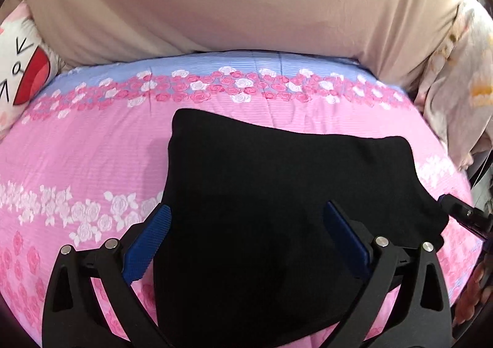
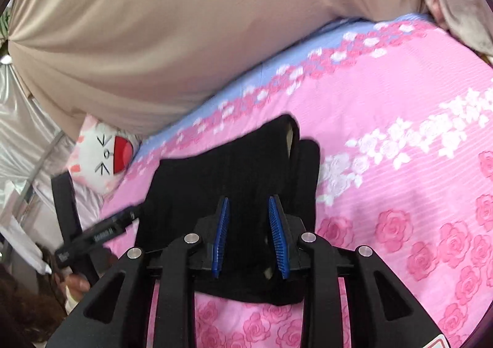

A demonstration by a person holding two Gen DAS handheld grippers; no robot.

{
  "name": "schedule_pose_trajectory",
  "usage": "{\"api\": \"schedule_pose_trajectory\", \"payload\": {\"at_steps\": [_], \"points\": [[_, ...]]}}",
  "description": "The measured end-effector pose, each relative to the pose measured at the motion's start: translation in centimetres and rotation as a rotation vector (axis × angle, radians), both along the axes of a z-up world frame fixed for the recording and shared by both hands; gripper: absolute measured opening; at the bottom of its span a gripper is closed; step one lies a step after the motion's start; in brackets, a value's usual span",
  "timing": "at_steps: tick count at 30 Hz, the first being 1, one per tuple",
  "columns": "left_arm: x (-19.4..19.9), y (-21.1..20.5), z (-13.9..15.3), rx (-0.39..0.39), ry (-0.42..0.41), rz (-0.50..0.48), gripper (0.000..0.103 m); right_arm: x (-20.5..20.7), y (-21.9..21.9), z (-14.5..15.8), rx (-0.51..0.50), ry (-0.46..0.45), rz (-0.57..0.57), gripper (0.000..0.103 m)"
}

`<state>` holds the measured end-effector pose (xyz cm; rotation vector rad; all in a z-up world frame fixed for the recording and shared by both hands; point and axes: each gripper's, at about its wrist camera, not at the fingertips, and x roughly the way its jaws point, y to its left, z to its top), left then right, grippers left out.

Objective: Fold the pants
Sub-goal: 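Grasp the folded pants end with the right tool and lift it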

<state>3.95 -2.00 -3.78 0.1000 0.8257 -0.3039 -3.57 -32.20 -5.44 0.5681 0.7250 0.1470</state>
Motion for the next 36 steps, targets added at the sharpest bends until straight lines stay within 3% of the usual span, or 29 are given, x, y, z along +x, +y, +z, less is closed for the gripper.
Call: {"api": "schedule_pose_trajectory", "payload": {"at_steps": [3, 6, 10, 12, 15, 19, 23, 25, 26, 28, 29, 30, 33, 36], "points": [[1.1, -0.7, -2.6, 0.154, 0.027, 0.034, 0.098, 0.6, 0.4, -0.8, -0.005, 0.033, 0.011, 0.020], [1.7, 1.4, -3.4, 0.038, 0.099, 0.051, 0.098, 0.5, 0.5, 0.6, 0.061, -0.023, 0.078, 0.005], [0.5, 2.3, -1.0, -0.069, 0.093, 0.009, 0.097, 2.9, 2.1, 1.9, 0.119, -0.059, 0.204, 0.004], [-1.2, 1.5, 1.0, -0.121, 0.057, -0.091, 0.097, 3.7, 2.3, 1.8, 0.114, -0.042, 0.195, 0.010], [-3.9, -1.1, 2.4, -0.128, 0.008, -0.235, 0.098, 2.9, 0.2, 1.6, 0.168, -0.063, 0.129, 0.016], [-6.0, -6.5, 1.4, -0.063, -0.001, -0.411, 0.098, 0.5, -2.2, 1.0, 0.123, -0.039, 0.008, 0.030], [-6.4, -11.4, -1.1, 0.026, 0.004, -0.518, 0.097, -2.0, -3.6, 0.4, 0.104, -0.012, -0.051, 0.035], [-5.5, -12.2, -2.3, 0.028, 0.056, -0.533, 0.081, -3.0, -4.2, 0.3, 0.107, -0.015, -0.074, 0.038], [-4.8, -12.3, -2.9, 0.005, 0.112, -0.548, 0.066, -3.5, -4.6, 0.2, 0.109, -0.018, -0.080, 0.038], [-3.8, -11.9, -2.9, -0.033, 0.138, -0.529, 0.050, -4.1, -5.4, 0.2, 0.104, -0.025, -0.101, 0.041], [-3.5, -11.3, -2.7, -0.072, 0.155, -0.535, 0.026, -4.4, -5.8, 0.2, 0.100, -0.027, -0.106, 0.042], [-2.3, -10.3, -2.4, -0.158, 0.219, -0.525, 0.013, -4.3, -5.9, 0.2, 0.099, -0.029, -0.110, 0.045], [0.1, -7.8, -1.7, -0.308, 0.286, -0.459, 0.011, -4.0, -5.9, 0.1, 0.108, -0.041, -0.095, 0.046], [1.0, -5.7, -0.1, -0.349, 0.244, -0.417, 0.010, -2.8, -4.3, 0.4, 0.060, -0.045, -0.024, 0.046]]}}
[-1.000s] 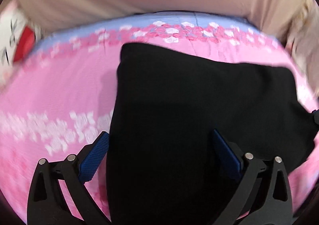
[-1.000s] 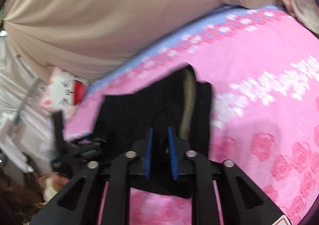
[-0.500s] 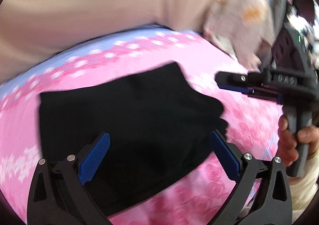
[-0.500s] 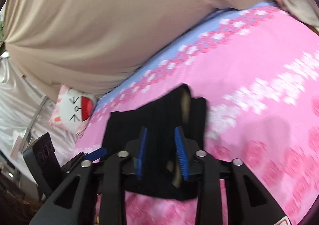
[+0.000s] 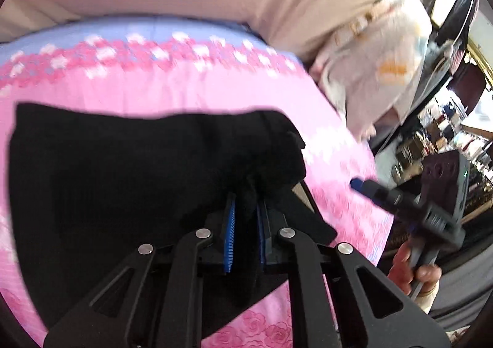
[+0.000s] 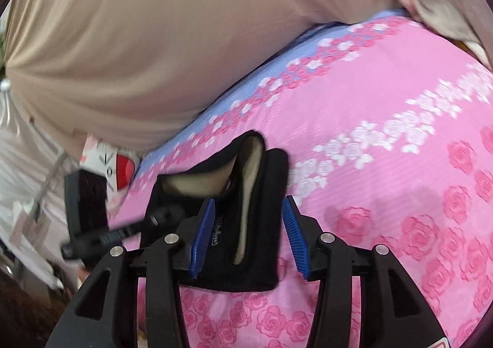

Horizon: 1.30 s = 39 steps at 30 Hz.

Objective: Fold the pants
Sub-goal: 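Grasp the folded pants end with the right tool and lift it, then fold the held pants over with the right tool and press it down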

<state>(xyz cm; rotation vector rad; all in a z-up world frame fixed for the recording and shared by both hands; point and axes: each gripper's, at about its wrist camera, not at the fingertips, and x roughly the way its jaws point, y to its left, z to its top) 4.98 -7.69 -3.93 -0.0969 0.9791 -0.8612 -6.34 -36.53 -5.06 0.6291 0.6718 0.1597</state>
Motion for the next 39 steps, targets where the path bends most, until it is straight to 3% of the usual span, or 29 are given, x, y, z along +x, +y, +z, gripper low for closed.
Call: {"api": "schedule_pose_trajectory", "payload": {"at_steps": [5, 7, 9, 15, 17, 19, 22, 24, 26, 29, 31, 33, 39], "points": [[-0.1, 0.9, 2.2, -0.061, -0.049, 0.025, 0.011, 3.6, 4.4, 0.3, -0.152, 0.026, 0.152, 0.047], [-0.1, 1.1, 2.7, -0.065, -0.065, 0.033, 0.011, 5.2, 5.7, -0.2, -0.201, 0.046, 0.194, 0.055], [-0.3, 1.5, 3.2, -0.075, -0.081, 0.036, 0.011, 6.9, 6.6, -0.9, -0.270, 0.081, 0.207, 0.056], [-1.0, 2.7, 4.3, -0.084, -0.125, 0.042, 0.011, 10.1, 7.9, -2.6, -0.315, 0.112, 0.257, 0.058], [-1.0, 2.7, 4.3, -0.087, -0.120, 0.037, 0.011, 10.6, 7.9, -2.8, -0.286, 0.098, 0.261, 0.007], [-1.4, 2.7, 4.5, -0.090, -0.123, 0.024, 0.011, 10.0, 7.6, -1.8, -0.223, 0.066, 0.273, 0.006], [-2.4, 2.3, 4.5, -0.101, -0.118, -0.018, 0.012, 7.4, 6.5, 0.6, -0.228, -0.008, 0.217, 0.005], [-2.9, 1.2, 3.5, -0.096, -0.106, -0.054, 0.014, 7.1, 5.0, -0.9, -0.223, 0.035, 0.179, 0.005], [-3.1, 0.0, 2.0, -0.048, -0.097, -0.065, 0.014, 8.4, 3.9, -4.4, -0.163, 0.135, 0.175, 0.009], [-3.3, -1.3, 0.1, 0.015, -0.063, -0.086, 0.016, 7.9, 0.9, -5.7, 0.129, 0.126, 0.185, 0.018], [-3.9, -1.1, 0.1, 0.003, -0.080, -0.101, 0.021, 7.1, -0.7, -5.1, 0.222, 0.083, 0.190, 0.051], [-4.7, -1.2, 0.5, 0.001, -0.125, -0.114, 0.037, 7.1, -1.6, -5.0, 0.290, 0.062, 0.225, 0.056], [-5.7, -1.9, 0.3, 0.024, -0.159, -0.129, 0.040, 9.1, 1.4, -4.5, 0.171, 0.077, 0.309, 0.056]]}}
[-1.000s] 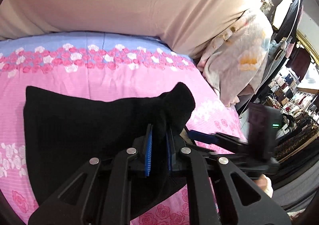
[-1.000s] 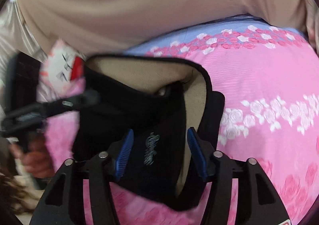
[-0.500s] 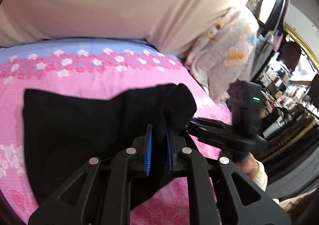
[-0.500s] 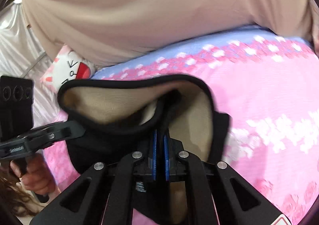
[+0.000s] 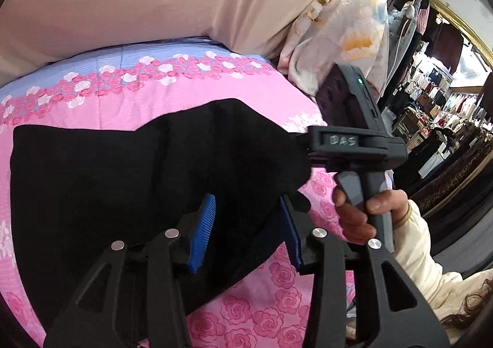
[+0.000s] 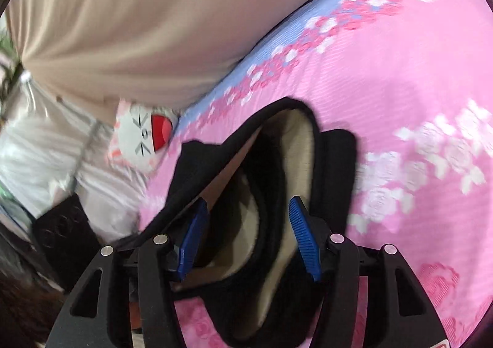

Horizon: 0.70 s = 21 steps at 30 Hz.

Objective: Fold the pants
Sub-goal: 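Fold the held pants over with the right tool and press it down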

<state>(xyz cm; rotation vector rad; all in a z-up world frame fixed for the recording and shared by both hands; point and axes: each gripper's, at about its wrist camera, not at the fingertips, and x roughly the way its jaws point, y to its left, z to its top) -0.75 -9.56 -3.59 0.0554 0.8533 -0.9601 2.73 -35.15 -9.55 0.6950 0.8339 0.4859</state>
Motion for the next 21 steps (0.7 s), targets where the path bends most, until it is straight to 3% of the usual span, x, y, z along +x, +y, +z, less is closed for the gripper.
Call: {"api": "schedule_pose_trajectory", "payload": {"at_steps": [5, 6, 7, 10, 11, 12, 14, 15, 16, 17, 18, 19, 21], "points": [[0.3, 0.4, -0.7, 0.018, 0.023, 0.017, 0.040, 2.3, 2.6, 0.1, -0.092, 0.005, 0.054, 0.051], [0.4, 0.6, -0.6, 0.010, 0.027, 0.018, 0.040, 2.5, 2.8, 0.1, -0.118, 0.004, 0.050, 0.038], [0.4, 0.9, -0.4, -0.002, 0.029, 0.018, 0.040, 2.4, 2.9, 0.3, -0.135, -0.001, 0.046, 0.007], [0.1, 2.0, 0.7, -0.034, 0.002, 0.017, 0.041, 1.2, 2.1, 1.7, -0.111, -0.042, 0.010, 0.008], [0.0, 2.5, 1.1, -0.039, -0.012, 0.020, 0.047, 0.5, 1.8, 2.4, -0.103, -0.070, -0.006, 0.008], [-0.1, 2.8, 1.3, -0.037, -0.029, 0.031, 0.062, -0.6, 1.4, 3.0, -0.102, -0.105, -0.023, 0.008], [-0.1, 3.2, 1.0, -0.031, -0.066, 0.062, 0.075, -0.8, 0.8, 1.8, -0.157, -0.082, -0.058, 0.009], [0.1, 3.1, 0.6, -0.017, -0.078, 0.076, 0.075, 0.0, 0.5, -0.5, -0.179, -0.004, -0.070, 0.010], [0.5, 2.9, -0.2, 0.019, -0.074, 0.098, 0.075, 0.3, 0.0, -1.9, -0.135, 0.031, -0.071, 0.009], [1.0, 2.8, -0.8, 0.053, -0.061, 0.119, 0.074, -0.2, -1.0, -2.3, -0.038, 0.025, -0.102, 0.010], [1.4, 3.0, -1.0, 0.072, -0.053, 0.141, 0.073, -0.6, -1.5, -2.0, -0.011, 0.024, -0.121, 0.012], [1.7, 3.5, -0.9, 0.075, -0.047, 0.168, 0.073, -2.0, -2.0, -0.6, -0.050, -0.012, -0.186, 0.019], [1.9, 5.3, 0.3, 0.032, -0.075, 0.213, 0.074, -4.8, -2.5, 2.5, -0.172, -0.101, -0.319, 0.021]]}}
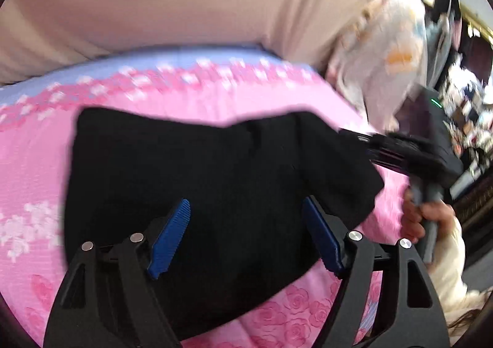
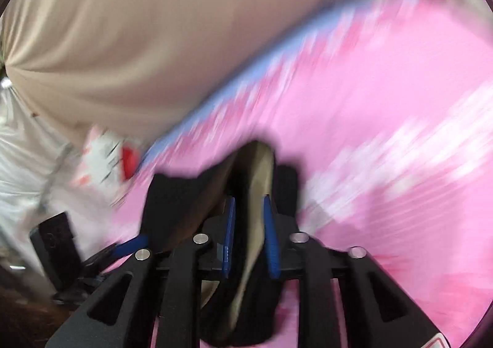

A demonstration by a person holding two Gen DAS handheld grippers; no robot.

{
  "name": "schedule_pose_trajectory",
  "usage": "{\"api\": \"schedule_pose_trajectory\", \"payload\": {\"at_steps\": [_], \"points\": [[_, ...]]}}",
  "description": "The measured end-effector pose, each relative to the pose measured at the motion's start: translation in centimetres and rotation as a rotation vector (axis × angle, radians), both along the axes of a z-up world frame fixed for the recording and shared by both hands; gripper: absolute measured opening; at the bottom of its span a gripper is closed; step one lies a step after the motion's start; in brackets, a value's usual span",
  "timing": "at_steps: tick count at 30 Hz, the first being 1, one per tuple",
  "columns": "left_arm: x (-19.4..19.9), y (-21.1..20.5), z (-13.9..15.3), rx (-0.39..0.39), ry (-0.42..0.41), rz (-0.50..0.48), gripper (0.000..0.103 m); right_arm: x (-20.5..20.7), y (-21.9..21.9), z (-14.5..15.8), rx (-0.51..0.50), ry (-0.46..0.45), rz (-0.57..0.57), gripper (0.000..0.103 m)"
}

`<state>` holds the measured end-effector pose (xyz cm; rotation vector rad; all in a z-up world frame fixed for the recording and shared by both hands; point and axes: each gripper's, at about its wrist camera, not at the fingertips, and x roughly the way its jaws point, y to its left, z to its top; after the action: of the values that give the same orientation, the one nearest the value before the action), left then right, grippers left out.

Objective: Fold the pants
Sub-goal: 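Fold the held pants over with the right tool and press it down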

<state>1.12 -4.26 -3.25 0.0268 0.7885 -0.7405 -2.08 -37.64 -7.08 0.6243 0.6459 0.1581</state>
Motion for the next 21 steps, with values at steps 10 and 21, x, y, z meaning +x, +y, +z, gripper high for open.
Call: {"api": "schedule_pose_trajectory", "payload": {"at_steps": [10, 21], "points": [[11.1, 1.4, -2.3, 0.244, 0.076, 0.370, 0.082, 5.8, 12.5, 2.8, -0.252, 0.027, 0.222, 0.013], [11.4, 3.4, -4.0, 0.241, 0.046, 0.413, 0.090, 7.7, 9.4, 1.3, -0.267, 0.099, 0.007, 0.002]]}}
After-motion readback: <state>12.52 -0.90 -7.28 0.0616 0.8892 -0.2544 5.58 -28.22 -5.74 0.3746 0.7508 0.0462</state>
